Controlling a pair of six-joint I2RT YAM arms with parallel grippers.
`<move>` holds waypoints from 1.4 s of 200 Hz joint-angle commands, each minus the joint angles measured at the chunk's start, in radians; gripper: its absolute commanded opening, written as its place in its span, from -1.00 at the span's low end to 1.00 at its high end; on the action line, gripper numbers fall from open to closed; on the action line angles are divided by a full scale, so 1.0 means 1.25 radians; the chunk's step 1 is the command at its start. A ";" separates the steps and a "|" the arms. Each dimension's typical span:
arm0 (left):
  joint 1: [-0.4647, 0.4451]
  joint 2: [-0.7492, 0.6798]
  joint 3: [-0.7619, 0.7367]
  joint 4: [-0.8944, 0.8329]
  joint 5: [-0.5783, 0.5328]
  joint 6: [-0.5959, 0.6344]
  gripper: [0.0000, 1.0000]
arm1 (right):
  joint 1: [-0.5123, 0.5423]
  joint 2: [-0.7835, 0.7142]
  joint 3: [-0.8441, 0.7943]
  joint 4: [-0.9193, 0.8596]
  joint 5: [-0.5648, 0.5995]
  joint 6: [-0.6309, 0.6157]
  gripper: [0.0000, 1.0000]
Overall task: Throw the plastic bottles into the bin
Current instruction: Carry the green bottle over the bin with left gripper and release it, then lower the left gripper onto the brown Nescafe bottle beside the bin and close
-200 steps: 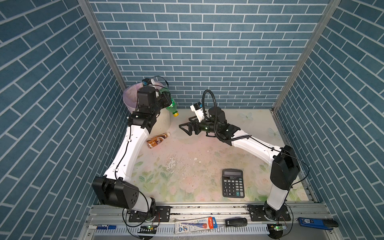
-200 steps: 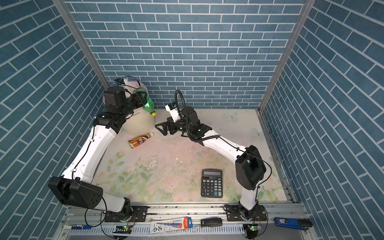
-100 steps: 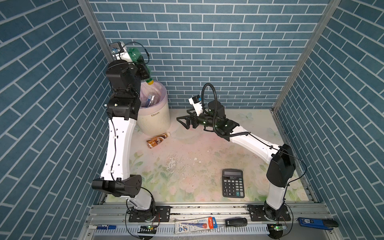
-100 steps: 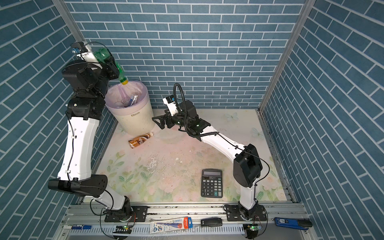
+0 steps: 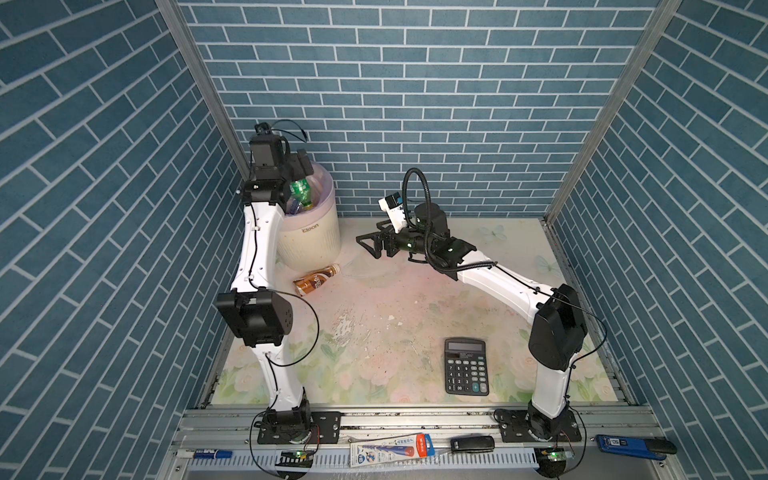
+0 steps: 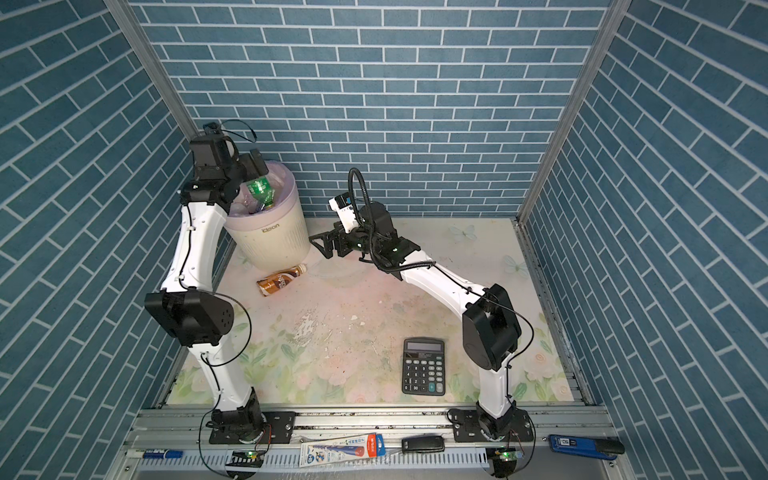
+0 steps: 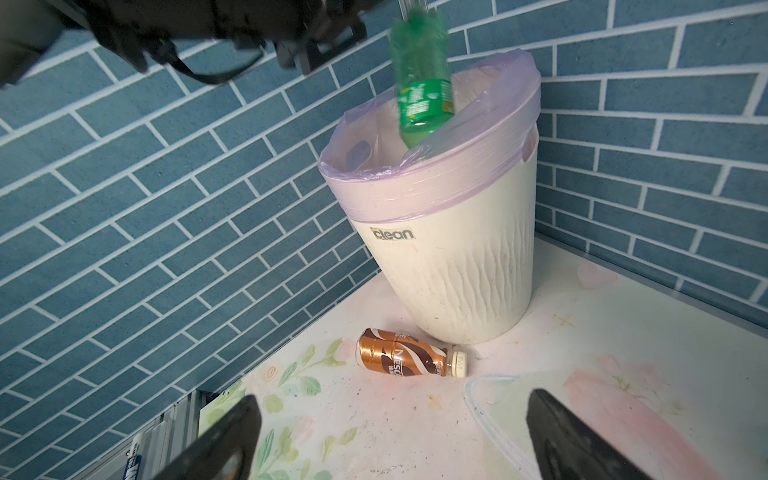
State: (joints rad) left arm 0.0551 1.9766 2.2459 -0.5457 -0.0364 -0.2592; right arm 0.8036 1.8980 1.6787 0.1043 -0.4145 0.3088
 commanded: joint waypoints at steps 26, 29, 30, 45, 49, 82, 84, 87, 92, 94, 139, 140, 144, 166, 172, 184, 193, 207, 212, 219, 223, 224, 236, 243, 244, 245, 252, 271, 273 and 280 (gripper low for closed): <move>-0.022 -0.129 0.029 -0.026 0.064 -0.031 0.99 | -0.004 -0.012 -0.028 0.017 -0.007 0.016 0.98; -0.023 -0.134 0.027 -0.028 0.065 -0.032 0.99 | -0.004 -0.013 -0.029 0.018 -0.007 0.019 0.98; -0.024 -0.135 0.026 -0.028 0.066 -0.032 0.99 | -0.004 -0.013 -0.030 0.018 -0.007 0.020 0.98; -0.035 -0.163 0.008 -0.039 0.069 -0.032 0.99 | -0.005 -0.014 -0.035 0.018 -0.006 0.029 0.99; -0.037 -0.170 0.003 -0.042 0.072 -0.034 0.99 | -0.004 -0.015 -0.038 0.018 -0.005 0.031 0.98; -0.079 -0.282 -0.145 -0.033 0.087 -0.033 0.99 | -0.005 -0.033 -0.062 0.013 0.017 0.038 0.99; -0.084 -0.289 -0.159 -0.031 0.086 -0.031 0.99 | -0.005 -0.035 -0.065 0.013 0.019 0.038 0.98; -0.089 -0.302 -0.178 -0.030 0.086 -0.028 0.99 | -0.006 -0.037 -0.068 0.013 0.021 0.039 0.98; -0.102 -0.320 -0.209 -0.030 0.083 -0.019 0.99 | -0.008 -0.041 -0.073 0.014 0.025 0.040 0.98; -0.106 -0.327 -0.221 -0.032 0.081 -0.016 0.99 | -0.009 -0.042 -0.075 0.015 0.026 0.040 0.99; -0.155 -0.435 -0.460 -0.116 0.038 0.061 0.99 | -0.039 -0.085 -0.151 0.039 0.029 0.074 0.98; -0.155 -0.438 -0.466 -0.116 0.037 0.062 0.99 | -0.040 -0.086 -0.152 0.040 0.029 0.075 0.98; -0.155 -0.448 -0.490 -0.119 0.034 0.067 0.99 | -0.043 -0.091 -0.161 0.040 0.030 0.076 0.98; -0.156 -0.492 -0.610 -0.132 0.008 0.093 0.99 | -0.061 -0.118 -0.213 0.056 0.042 0.082 0.98; -0.156 -0.501 -0.639 -0.133 0.005 0.100 0.99 | -0.066 -0.126 -0.228 0.063 0.044 0.085 0.98; -0.157 -0.512 -0.692 -0.134 0.001 0.123 0.99 | -0.076 -0.140 -0.254 0.071 0.047 0.090 0.98; -0.158 -0.517 -0.725 -0.139 -0.016 0.139 0.99 | -0.082 -0.148 -0.271 0.076 0.047 0.090 0.98; -0.158 -0.519 -0.771 -0.142 -0.030 0.168 0.99 | -0.087 -0.156 -0.288 0.078 0.049 0.088 0.99; -0.158 -0.520 -0.788 -0.140 -0.042 0.177 0.99 | -0.088 -0.158 -0.294 0.080 0.050 0.086 0.98; -0.158 -0.519 -0.810 -0.136 -0.060 0.184 0.99 | -0.088 -0.160 -0.301 0.083 0.052 0.085 0.98; -0.158 -0.516 -0.822 -0.132 -0.070 0.190 0.99 | -0.088 -0.161 -0.305 0.085 0.053 0.084 0.98; -0.158 -0.516 -0.825 -0.131 -0.073 0.191 0.99 | -0.088 -0.161 -0.306 0.085 0.053 0.084 0.98; -0.158 -0.505 -0.861 -0.112 -0.107 0.208 0.99 | -0.088 -0.161 -0.315 0.091 0.050 0.088 0.99; -0.158 -0.494 -0.875 -0.101 -0.131 0.213 0.99 | -0.090 -0.162 -0.320 0.098 0.045 0.091 0.98; -0.158 -0.492 -0.876 -0.099 -0.135 0.214 0.99 | -0.089 -0.162 -0.321 0.100 0.045 0.092 0.98; -0.158 -0.490 -0.877 -0.098 -0.137 0.214 0.99 | -0.089 -0.162 -0.322 0.101 0.044 0.092 0.98; -0.159 -0.477 -0.882 -0.094 -0.148 0.228 0.99 | -0.088 -0.164 -0.327 0.106 0.039 0.095 0.99; -0.159 -0.446 -0.892 -0.076 -0.169 0.259 0.99 | -0.088 -0.174 -0.342 0.119 0.031 0.097 0.98; -0.159 -0.444 -0.892 -0.074 -0.170 0.262 0.99 | -0.088 -0.175 -0.345 0.120 0.032 0.096 0.98; -0.159 -0.436 -0.902 -0.062 -0.176 0.271 0.99 | -0.088 -0.182 -0.353 0.126 0.035 0.094 0.98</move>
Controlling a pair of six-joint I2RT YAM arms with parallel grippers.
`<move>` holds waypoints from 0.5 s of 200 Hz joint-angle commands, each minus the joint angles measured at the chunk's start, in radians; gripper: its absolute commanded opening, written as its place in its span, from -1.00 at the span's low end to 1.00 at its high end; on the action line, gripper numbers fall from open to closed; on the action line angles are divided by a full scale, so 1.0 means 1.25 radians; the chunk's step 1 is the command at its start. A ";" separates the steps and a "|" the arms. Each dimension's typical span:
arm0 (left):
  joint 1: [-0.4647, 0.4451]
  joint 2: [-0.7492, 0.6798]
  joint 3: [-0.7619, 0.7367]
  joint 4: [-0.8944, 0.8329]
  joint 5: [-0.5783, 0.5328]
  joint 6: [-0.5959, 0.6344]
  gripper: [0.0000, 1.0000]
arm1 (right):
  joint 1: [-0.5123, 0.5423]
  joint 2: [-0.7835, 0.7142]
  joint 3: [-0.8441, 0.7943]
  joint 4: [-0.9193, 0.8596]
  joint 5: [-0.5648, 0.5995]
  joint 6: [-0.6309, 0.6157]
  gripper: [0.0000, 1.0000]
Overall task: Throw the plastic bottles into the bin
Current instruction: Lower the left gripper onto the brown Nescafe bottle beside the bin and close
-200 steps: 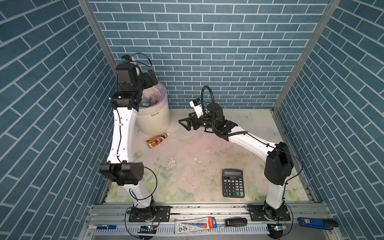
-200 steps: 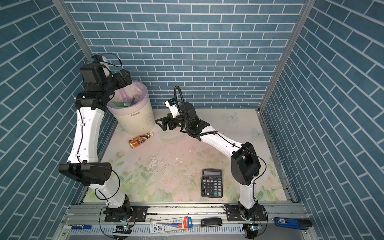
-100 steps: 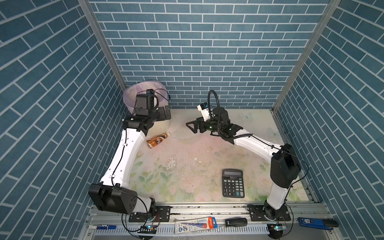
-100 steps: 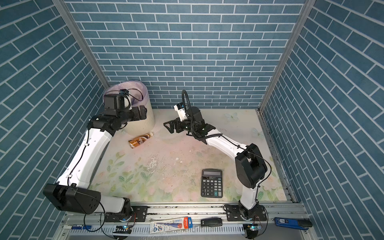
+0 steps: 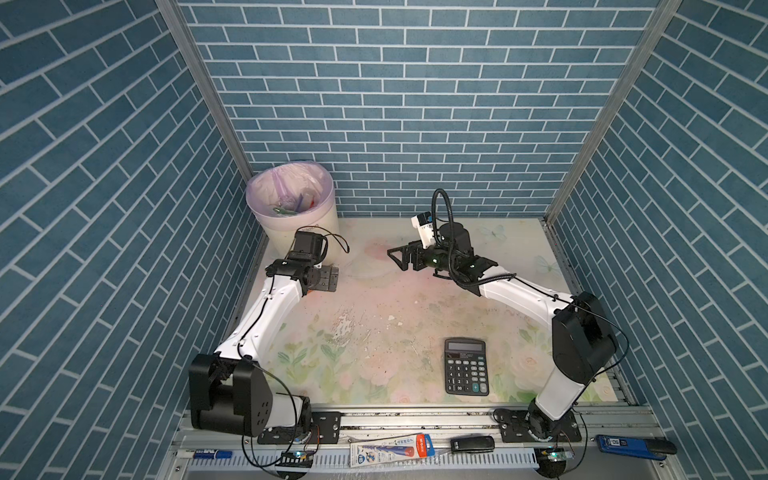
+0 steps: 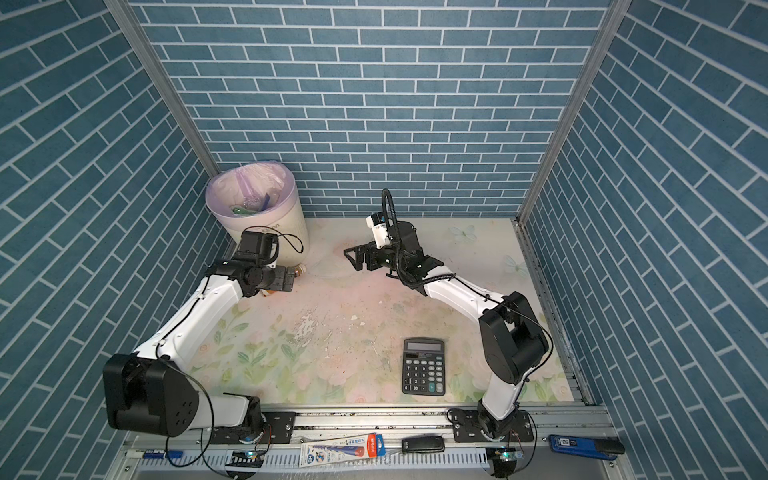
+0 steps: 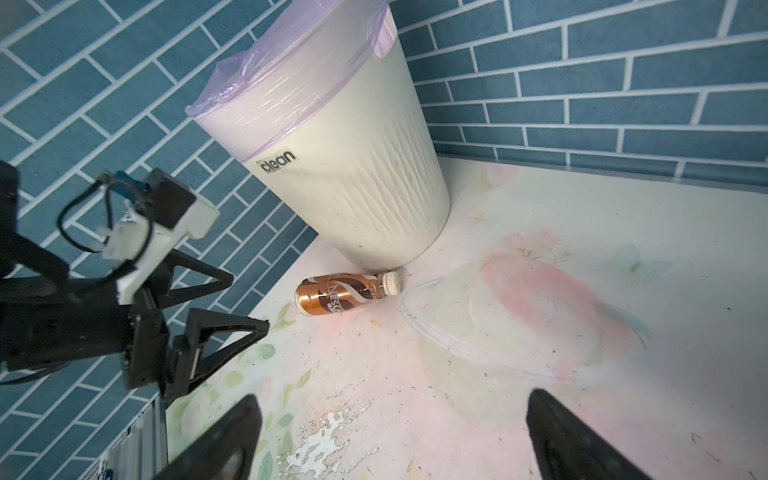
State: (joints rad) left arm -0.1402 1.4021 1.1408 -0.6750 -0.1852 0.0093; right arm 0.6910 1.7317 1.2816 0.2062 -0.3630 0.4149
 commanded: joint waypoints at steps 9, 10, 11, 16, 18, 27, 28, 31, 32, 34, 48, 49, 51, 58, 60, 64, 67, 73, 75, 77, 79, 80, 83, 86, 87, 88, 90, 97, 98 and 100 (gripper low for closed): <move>-0.004 0.031 -0.038 0.063 -0.070 0.072 0.99 | -0.001 -0.058 -0.047 0.052 -0.005 0.008 0.99; -0.004 0.031 -0.040 0.066 -0.072 0.074 0.99 | -0.001 -0.059 -0.048 0.052 -0.005 0.008 0.99; -0.004 0.032 -0.042 0.067 -0.072 0.076 0.99 | -0.002 -0.060 -0.050 0.053 -0.005 0.008 0.99; -0.004 0.036 -0.049 0.075 -0.075 0.085 0.99 | -0.004 -0.065 -0.057 0.060 -0.007 0.009 0.98; -0.005 0.037 -0.050 0.077 -0.076 0.088 0.99 | -0.005 -0.067 -0.060 0.062 -0.008 0.010 0.99; -0.010 0.046 -0.058 0.089 -0.094 0.106 0.99 | -0.010 -0.075 -0.071 0.073 -0.013 0.016 0.98; -0.010 0.047 -0.059 0.090 -0.096 0.108 0.99 | -0.010 -0.076 -0.073 0.074 -0.014 0.016 0.98; -0.012 0.050 -0.061 0.094 -0.103 0.114 0.99 | -0.012 -0.079 -0.077 0.078 -0.015 0.018 0.98; -0.013 0.050 -0.061 0.094 -0.105 0.116 0.99 | -0.013 -0.079 -0.077 0.079 -0.016 0.018 0.98; -0.013 0.052 -0.062 0.095 -0.110 0.119 0.99 | -0.014 -0.081 -0.080 0.081 -0.018 0.020 0.98; -0.015 0.065 -0.069 0.113 -0.126 0.137 0.99 | -0.022 -0.088 -0.094 0.099 -0.025 0.030 0.99; -0.015 0.066 -0.070 0.115 -0.126 0.139 0.99 | -0.022 -0.088 -0.094 0.099 -0.026 0.033 0.98; -0.016 0.068 -0.071 0.119 -0.129 0.141 0.99 | -0.024 -0.089 -0.096 0.103 -0.028 0.035 0.98; -0.017 0.075 -0.073 0.129 -0.134 0.153 0.99 | -0.028 -0.089 -0.101 0.114 -0.035 0.044 0.98; -0.018 0.076 -0.073 0.131 -0.137 0.156 0.99 | -0.031 -0.088 -0.102 0.117 -0.037 0.047 0.98; -0.020 0.082 -0.074 0.138 -0.141 0.166 0.99 | -0.034 -0.087 -0.104 0.124 -0.042 0.053 0.98; -0.022 0.086 -0.074 0.143 -0.146 0.172 0.98 | -0.035 -0.086 -0.105 0.128 -0.046 0.057 0.98; -0.024 0.095 -0.073 0.152 -0.155 0.183 0.99 | -0.038 -0.083 -0.106 0.136 -0.055 0.066 0.98; -0.024 0.099 -0.073 0.154 -0.157 0.186 0.99 | -0.039 -0.081 -0.106 0.139 -0.058 0.068 0.98; -0.024 0.102 -0.072 0.157 -0.159 0.189 0.99 | -0.040 -0.080 -0.107 0.141 -0.061 0.070 0.98; -0.024 0.104 -0.071 0.160 -0.161 0.191 0.99 | -0.041 -0.080 -0.107 0.142 -0.063 0.071 0.98; -0.025 0.106 -0.071 0.162 -0.161 0.193 0.99 | -0.042 -0.079 -0.106 0.143 -0.064 0.072 0.98; -0.025 0.111 -0.071 0.168 -0.161 0.198 0.99 | -0.042 -0.078 -0.107 0.146 -0.068 0.075 0.98; -0.024 0.116 -0.071 0.174 -0.161 0.204 0.99 | -0.042 -0.076 -0.106 0.147 -0.072 0.076 0.98; -0.024 0.118 -0.071 0.176 -0.161 0.207 0.99 | -0.042 -0.075 -0.107 0.148 -0.072 0.077 0.99; -0.024 0.120 -0.071 0.177 -0.161 0.208 0.99 | -0.043 -0.074 -0.106 0.148 -0.073 0.077 0.98; -0.024 0.124 -0.070 0.181 -0.160 0.212 0.99 | -0.042 -0.074 -0.106 0.149 -0.075 0.078 0.98; -0.024 0.140 -0.065 0.187 -0.159 0.226 0.99 | -0.045 -0.071 -0.107 0.151 -0.077 0.080 0.98; -0.024 0.143 -0.064 0.188 -0.159 0.228 0.99 | -0.045 -0.071 -0.107 0.152 -0.077 0.080 0.98; -0.024 0.149 -0.062 0.189 -0.159 0.231 0.99 | -0.045 -0.071 -0.108 0.152 -0.077 0.080 0.98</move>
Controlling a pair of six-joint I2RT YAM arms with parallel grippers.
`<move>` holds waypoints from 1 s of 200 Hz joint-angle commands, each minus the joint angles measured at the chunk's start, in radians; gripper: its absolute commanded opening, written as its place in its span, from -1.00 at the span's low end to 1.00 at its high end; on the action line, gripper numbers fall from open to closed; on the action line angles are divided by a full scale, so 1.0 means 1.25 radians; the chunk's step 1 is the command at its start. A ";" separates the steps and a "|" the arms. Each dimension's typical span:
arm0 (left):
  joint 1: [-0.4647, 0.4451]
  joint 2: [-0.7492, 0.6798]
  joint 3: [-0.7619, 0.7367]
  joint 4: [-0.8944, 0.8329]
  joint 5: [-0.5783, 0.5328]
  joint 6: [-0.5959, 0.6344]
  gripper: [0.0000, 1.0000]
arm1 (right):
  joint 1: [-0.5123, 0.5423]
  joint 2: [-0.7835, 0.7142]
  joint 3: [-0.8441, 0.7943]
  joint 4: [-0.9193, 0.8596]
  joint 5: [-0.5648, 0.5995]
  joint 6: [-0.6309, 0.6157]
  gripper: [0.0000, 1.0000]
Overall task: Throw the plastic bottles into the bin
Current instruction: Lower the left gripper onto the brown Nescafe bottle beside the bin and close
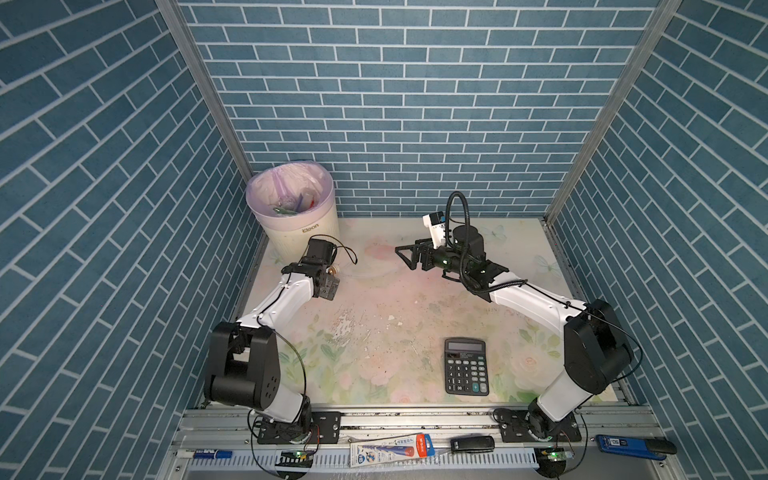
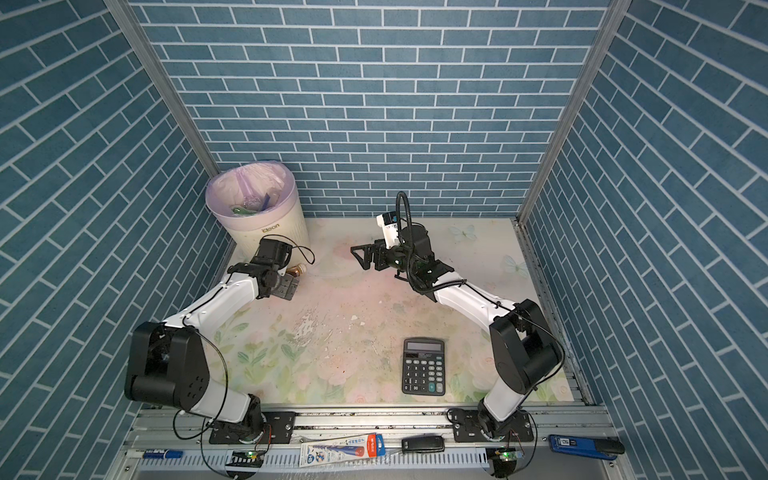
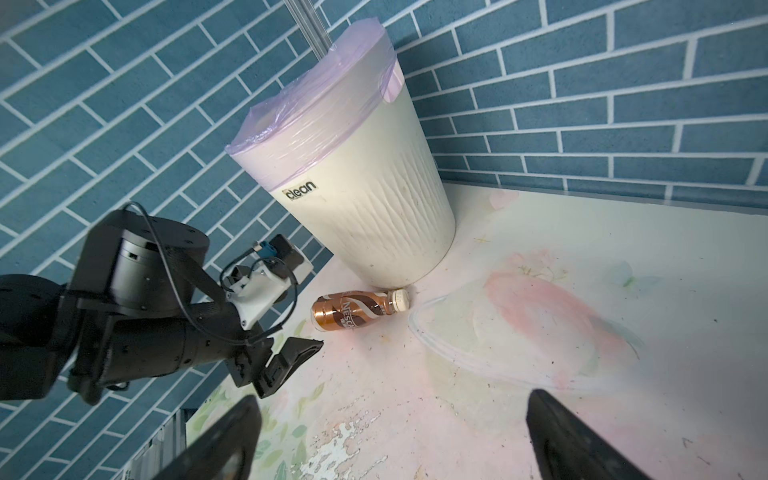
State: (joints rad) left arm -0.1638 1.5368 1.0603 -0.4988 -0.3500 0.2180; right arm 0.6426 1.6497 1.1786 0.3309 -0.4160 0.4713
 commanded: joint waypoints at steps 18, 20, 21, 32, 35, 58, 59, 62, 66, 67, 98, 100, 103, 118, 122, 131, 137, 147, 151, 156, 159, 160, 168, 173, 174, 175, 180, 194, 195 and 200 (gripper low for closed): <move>-0.005 0.094 0.025 0.049 -0.042 0.092 0.99 | -0.008 -0.012 -0.037 0.059 -0.032 0.037 0.98; -0.005 0.099 0.026 0.049 -0.044 0.094 0.99 | -0.010 -0.013 -0.039 0.060 -0.031 0.036 0.98; -0.005 0.103 0.027 0.049 -0.045 0.096 0.99 | -0.010 -0.013 -0.039 0.060 -0.031 0.036 0.99; -0.005 0.130 0.039 0.050 -0.061 0.105 0.99 | -0.013 -0.019 -0.045 0.066 -0.030 0.035 0.98; -0.005 0.138 0.042 0.052 -0.065 0.106 0.99 | -0.014 -0.020 -0.047 0.067 -0.031 0.036 0.99; -0.005 0.182 0.069 0.050 -0.098 0.114 0.99 | -0.022 -0.020 -0.049 0.073 -0.037 0.042 0.98; -0.005 0.184 0.070 0.049 -0.099 0.114 0.99 | -0.022 -0.020 -0.049 0.074 -0.038 0.043 0.99; -0.005 0.187 0.072 0.048 -0.103 0.114 0.99 | -0.023 -0.020 -0.050 0.075 -0.038 0.044 0.98; -0.005 0.191 0.076 0.048 -0.105 0.116 0.99 | -0.023 -0.020 -0.051 0.076 -0.039 0.045 0.98; -0.005 0.193 0.076 0.048 -0.106 0.116 0.99 | -0.023 -0.020 -0.051 0.076 -0.039 0.045 0.98; -0.003 0.216 0.077 0.070 -0.117 0.132 0.99 | -0.028 -0.018 -0.050 0.080 -0.043 0.048 0.98; -0.003 0.218 0.078 0.070 -0.118 0.132 0.99 | -0.029 -0.016 -0.049 0.080 -0.043 0.048 0.98; -0.003 0.221 0.080 0.069 -0.119 0.132 0.99 | -0.028 -0.016 -0.050 0.080 -0.043 0.048 0.98; 0.002 0.241 0.091 0.064 -0.121 0.131 0.96 | -0.030 -0.014 -0.052 0.085 -0.045 0.054 0.98; 0.002 0.246 0.095 0.060 -0.122 0.130 0.95 | -0.031 -0.013 -0.053 0.088 -0.046 0.057 0.98; 0.003 0.257 0.109 0.046 -0.128 0.122 0.91 | -0.032 -0.012 -0.053 0.093 -0.050 0.063 0.97; 0.003 0.265 0.120 0.035 -0.135 0.112 0.87 | -0.033 -0.010 -0.053 0.095 -0.051 0.066 0.98; 0.003 0.279 0.136 0.020 -0.142 0.104 0.83 | -0.033 -0.009 -0.054 0.100 -0.053 0.070 0.97; 0.003 0.281 0.137 0.018 -0.146 0.104 0.81 | -0.034 -0.009 -0.055 0.102 -0.053 0.072 0.97; 0.003 0.286 0.138 0.018 -0.150 0.104 0.80 | -0.034 -0.009 -0.056 0.103 -0.053 0.072 0.97; 0.003 0.288 0.138 0.017 -0.151 0.103 0.80 | -0.034 -0.009 -0.057 0.103 -0.053 0.073 0.97; 0.003 0.289 0.138 0.018 -0.151 0.103 0.80 | -0.034 -0.009 -0.057 0.103 -0.053 0.073 0.96; 0.003 0.291 0.138 0.017 -0.153 0.102 0.79 | -0.035 -0.009 -0.057 0.103 -0.051 0.073 0.96; 0.003 0.291 0.138 0.014 -0.152 0.101 0.79 | -0.035 -0.010 -0.059 0.104 -0.051 0.073 0.97; 0.003 0.290 0.137 0.014 -0.152 0.100 0.79 | -0.035 -0.010 -0.059 0.104 -0.050 0.073 0.97; 0.003 0.291 0.138 0.014 -0.152 0.100 0.79 | -0.035 -0.010 -0.058 0.104 -0.050 0.073 0.96; 0.003 0.290 0.138 0.014 -0.151 0.097 0.78 | -0.036 -0.010 -0.058 0.104 -0.050 0.073 0.97; 0.003 0.290 0.138 0.011 -0.150 0.096 0.76 | -0.037 -0.010 -0.060 0.106 -0.050 0.075 0.96; 0.003 0.290 0.138 0.011 -0.150 0.096 0.76 | -0.037 -0.010 -0.060 0.107 -0.050 0.076 0.96; 0.003 0.291 0.140 0.007 -0.147 0.094 0.76 | -0.038 -0.010 -0.060 0.108 -0.050 0.076 0.96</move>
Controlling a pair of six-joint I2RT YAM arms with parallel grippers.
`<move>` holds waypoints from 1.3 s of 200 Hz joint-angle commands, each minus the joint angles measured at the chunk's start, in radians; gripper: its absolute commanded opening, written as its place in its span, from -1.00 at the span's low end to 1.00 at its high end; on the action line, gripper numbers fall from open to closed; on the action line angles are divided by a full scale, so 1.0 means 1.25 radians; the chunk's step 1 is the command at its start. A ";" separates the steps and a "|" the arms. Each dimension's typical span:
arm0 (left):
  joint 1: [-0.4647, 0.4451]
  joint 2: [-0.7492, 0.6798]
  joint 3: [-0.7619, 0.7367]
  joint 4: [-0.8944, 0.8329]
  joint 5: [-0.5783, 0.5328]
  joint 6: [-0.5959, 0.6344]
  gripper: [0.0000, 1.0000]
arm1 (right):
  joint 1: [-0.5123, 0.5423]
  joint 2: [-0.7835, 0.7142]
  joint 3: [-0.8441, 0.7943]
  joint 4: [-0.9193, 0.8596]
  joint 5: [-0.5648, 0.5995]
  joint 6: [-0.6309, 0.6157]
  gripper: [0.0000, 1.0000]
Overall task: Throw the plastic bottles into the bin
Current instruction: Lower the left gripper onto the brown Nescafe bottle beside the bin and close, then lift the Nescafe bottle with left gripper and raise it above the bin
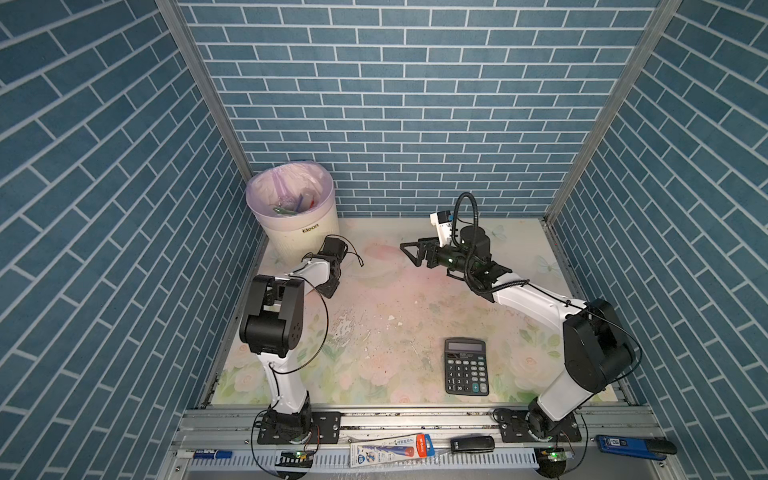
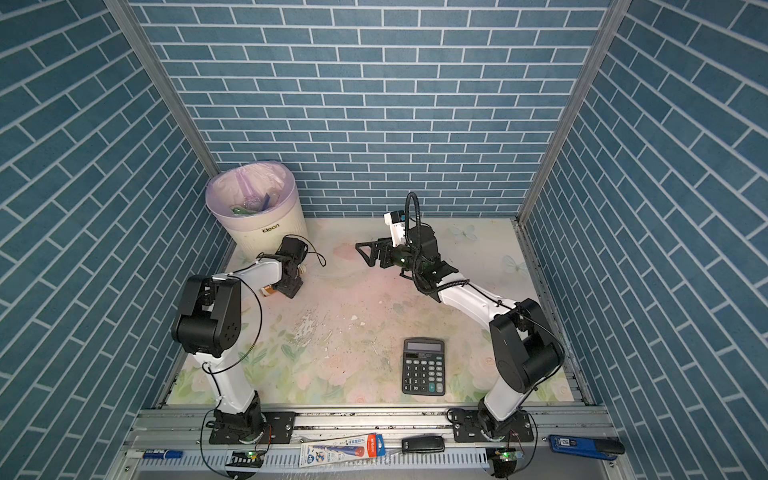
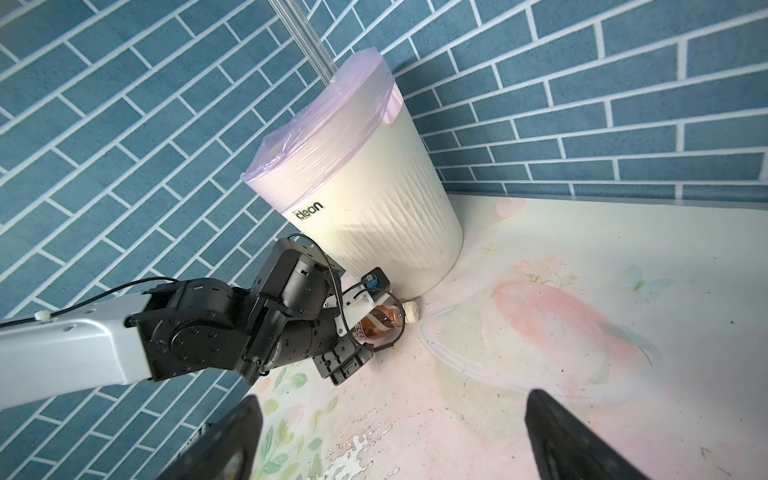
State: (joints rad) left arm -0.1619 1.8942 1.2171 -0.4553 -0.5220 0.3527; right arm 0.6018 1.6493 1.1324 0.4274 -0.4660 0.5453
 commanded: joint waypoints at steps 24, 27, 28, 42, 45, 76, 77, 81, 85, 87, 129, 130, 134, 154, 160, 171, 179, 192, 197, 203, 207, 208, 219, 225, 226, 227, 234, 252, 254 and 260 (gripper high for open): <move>0.002 0.024 0.043 -0.078 0.011 -0.032 0.72 | -0.006 -0.006 -0.026 0.036 -0.011 0.021 0.95; 0.002 0.025 0.047 -0.083 0.015 -0.034 0.72 | -0.006 -0.006 -0.026 0.036 -0.011 0.022 0.95; 0.002 0.026 0.048 -0.085 0.016 -0.034 0.72 | -0.006 -0.006 -0.026 0.036 -0.011 0.022 0.95; 0.002 0.032 0.053 -0.100 0.023 -0.033 0.70 | -0.009 -0.006 -0.027 0.039 -0.012 0.025 0.95; 0.002 0.034 0.052 -0.101 0.023 -0.033 0.70 | -0.010 -0.006 -0.027 0.040 -0.012 0.026 0.95; 0.002 0.045 0.057 -0.114 0.030 -0.036 0.64 | -0.013 -0.008 -0.031 0.046 -0.013 0.030 0.94; 0.002 0.045 0.057 -0.114 0.029 -0.036 0.65 | -0.013 -0.008 -0.030 0.047 -0.013 0.031 0.94; 0.003 0.048 0.058 -0.115 0.027 -0.036 0.64 | -0.013 -0.008 -0.031 0.047 -0.013 0.031 0.94; 0.004 0.050 0.060 -0.117 0.025 -0.036 0.64 | -0.014 -0.008 -0.032 0.048 -0.013 0.031 0.93; 0.005 0.051 0.061 -0.118 0.025 -0.037 0.65 | -0.014 -0.008 -0.032 0.048 -0.013 0.031 0.93; 0.009 0.058 0.066 -0.133 0.052 -0.044 0.48 | -0.015 -0.008 -0.035 0.052 -0.013 0.035 0.93; 0.009 0.058 0.066 -0.132 0.052 -0.045 0.47 | -0.015 -0.008 -0.035 0.053 -0.013 0.035 0.93; 0.009 0.058 0.066 -0.132 0.052 -0.045 0.45 | -0.016 -0.008 -0.035 0.053 -0.013 0.035 0.93; 0.006 0.060 0.072 -0.138 0.064 -0.049 0.24 | -0.016 -0.008 -0.035 0.053 -0.011 0.036 0.92; 0.003 0.060 0.072 -0.140 0.068 -0.049 0.20 | -0.016 -0.008 -0.036 0.054 -0.011 0.036 0.93; -0.003 0.059 0.071 -0.142 0.074 -0.048 0.16 | -0.017 -0.006 -0.037 0.056 -0.011 0.037 0.92; -0.010 0.058 0.072 -0.143 0.076 -0.045 0.13 | -0.018 -0.005 -0.035 0.056 -0.011 0.037 0.92; -0.022 0.054 0.072 -0.144 0.083 -0.044 0.08 | -0.017 -0.004 -0.035 0.056 -0.010 0.039 0.91; -0.027 0.052 0.072 -0.144 0.086 -0.043 0.07 | -0.018 -0.003 -0.036 0.056 -0.010 0.039 0.91; -0.033 0.051 0.072 -0.143 0.091 -0.041 0.05 | -0.017 -0.001 -0.036 0.055 -0.010 0.038 0.91; -0.036 0.049 0.073 -0.144 0.093 -0.039 0.05 | -0.018 0.000 -0.036 0.054 -0.010 0.039 0.91; -0.038 0.049 0.073 -0.144 0.093 -0.039 0.04 | -0.018 0.000 -0.036 0.054 -0.010 0.039 0.91; -0.044 0.047 0.078 -0.148 0.102 -0.041 0.04 | -0.019 0.000 -0.033 0.051 -0.010 0.037 0.91; -0.046 0.045 0.081 -0.152 0.109 -0.045 0.03 | -0.019 0.000 -0.031 0.048 -0.010 0.036 0.91; -0.047 0.045 0.082 -0.152 0.110 -0.046 0.03 | -0.018 0.000 -0.032 0.047 -0.010 0.035 0.91; -0.047 0.045 0.082 -0.154 0.111 -0.046 0.03 | -0.018 0.000 -0.032 0.047 -0.010 0.035 0.91; -0.049 0.042 0.085 -0.158 0.120 -0.050 0.01 | -0.019 0.000 -0.031 0.044 -0.010 0.033 0.92; -0.061 0.027 0.090 -0.161 0.132 -0.053 0.00 | -0.019 0.003 -0.027 0.035 -0.010 0.031 0.92; -0.063 0.025 0.090 -0.160 0.132 -0.053 0.00 | -0.019 0.003 -0.027 0.035 -0.010 0.031 0.92; -0.069 0.018 0.089 -0.157 0.132 -0.053 0.00 | -0.019 0.005 -0.024 0.033 -0.011 0.031 0.92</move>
State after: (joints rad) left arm -0.2249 1.9537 1.3090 -0.6205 -0.3939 0.2989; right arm 0.5831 1.6501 1.1152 0.4568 -0.4683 0.5728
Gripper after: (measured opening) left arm 0.564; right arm 0.960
